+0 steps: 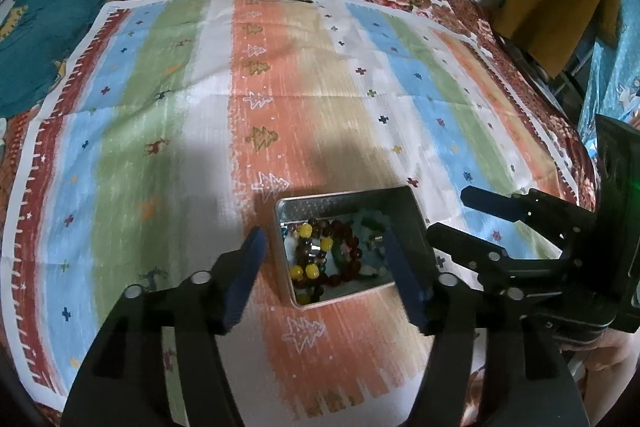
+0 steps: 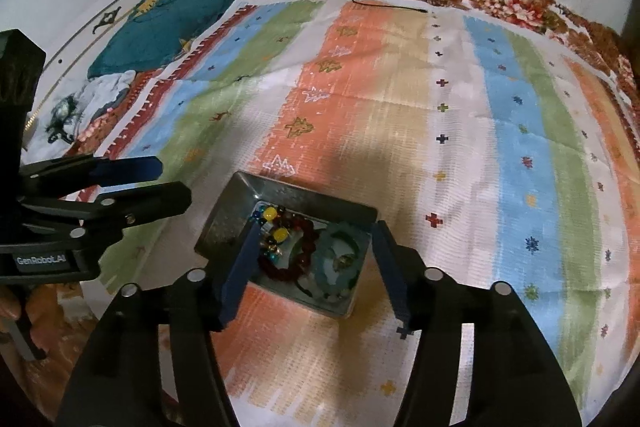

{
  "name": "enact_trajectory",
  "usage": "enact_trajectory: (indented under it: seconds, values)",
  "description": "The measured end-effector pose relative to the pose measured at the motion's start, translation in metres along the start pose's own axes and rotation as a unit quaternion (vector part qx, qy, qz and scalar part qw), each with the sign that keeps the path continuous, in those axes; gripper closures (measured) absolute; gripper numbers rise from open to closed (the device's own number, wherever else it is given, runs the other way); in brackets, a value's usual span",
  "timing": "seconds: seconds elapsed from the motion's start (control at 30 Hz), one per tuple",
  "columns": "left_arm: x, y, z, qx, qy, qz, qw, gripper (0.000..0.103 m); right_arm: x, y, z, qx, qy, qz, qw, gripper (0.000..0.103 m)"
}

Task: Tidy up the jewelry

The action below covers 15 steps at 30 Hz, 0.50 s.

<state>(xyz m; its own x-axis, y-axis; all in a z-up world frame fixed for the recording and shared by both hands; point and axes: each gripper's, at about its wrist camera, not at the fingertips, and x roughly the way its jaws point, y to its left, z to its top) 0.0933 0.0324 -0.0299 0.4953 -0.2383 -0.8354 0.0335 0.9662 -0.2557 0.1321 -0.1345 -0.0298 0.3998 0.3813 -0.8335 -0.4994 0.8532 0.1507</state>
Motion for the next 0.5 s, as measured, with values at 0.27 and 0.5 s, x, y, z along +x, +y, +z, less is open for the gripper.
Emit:
enact_trajectory:
  seconds: [0.27,0.5]
  values:
    - [-0.013,-0.005,-0.019,0.024,-0.017,0.012,0.9995,0.013,-0.019,-0.005,-0.01,0.014,-0.03,-0.008,0.999,0.026]
    - [-0.023,-0.013,-0.033,0.045,-0.034,0.017,0.9983,0.006,-0.032,-0.007,-0.021,0.022,-0.056,-0.001,0.998,0.009]
